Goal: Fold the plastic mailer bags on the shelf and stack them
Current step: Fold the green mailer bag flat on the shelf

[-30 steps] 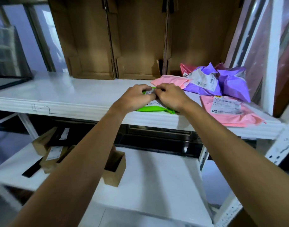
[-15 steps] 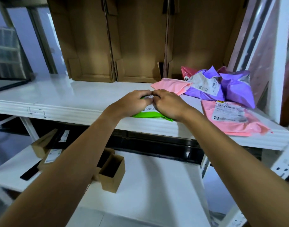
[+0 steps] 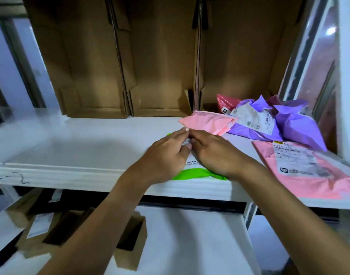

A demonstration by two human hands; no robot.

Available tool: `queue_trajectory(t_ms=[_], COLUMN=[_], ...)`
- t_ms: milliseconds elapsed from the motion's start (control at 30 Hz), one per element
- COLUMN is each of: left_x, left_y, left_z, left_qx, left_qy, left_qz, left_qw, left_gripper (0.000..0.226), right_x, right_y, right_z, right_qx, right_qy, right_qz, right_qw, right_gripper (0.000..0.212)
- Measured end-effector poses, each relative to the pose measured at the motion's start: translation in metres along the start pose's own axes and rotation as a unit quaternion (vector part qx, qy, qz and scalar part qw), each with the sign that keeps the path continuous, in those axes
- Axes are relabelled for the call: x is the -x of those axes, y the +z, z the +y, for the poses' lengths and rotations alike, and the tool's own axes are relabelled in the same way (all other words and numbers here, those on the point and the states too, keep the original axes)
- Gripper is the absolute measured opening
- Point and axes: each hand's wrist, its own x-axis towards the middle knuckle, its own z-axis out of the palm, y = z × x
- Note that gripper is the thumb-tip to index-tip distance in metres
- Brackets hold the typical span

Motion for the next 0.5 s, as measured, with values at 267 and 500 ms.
queue_trajectory(t_ms=[267,500], left_x=[0.005,0.012], left_y=[-0.008,-0.030], left_z=[0.011,-0.013], left_qx=[-0.078,-0.054], left_qy=[0.003,-0.068], left_qz=[-0.112,-0.171], left_qw=[0.991,0.981], left_gripper=[0.045,0.063], right_x=[0.006,0.017], right_y=[-0.010,-0.021], right_z=[-0.010,0.002], right_qx=[0.090,0.092], right_qy=[0.002,0.065], right_qz=[-0.102,-0.152], right_qw=[0.991,0.982], right_gripper=[0.047,0.059])
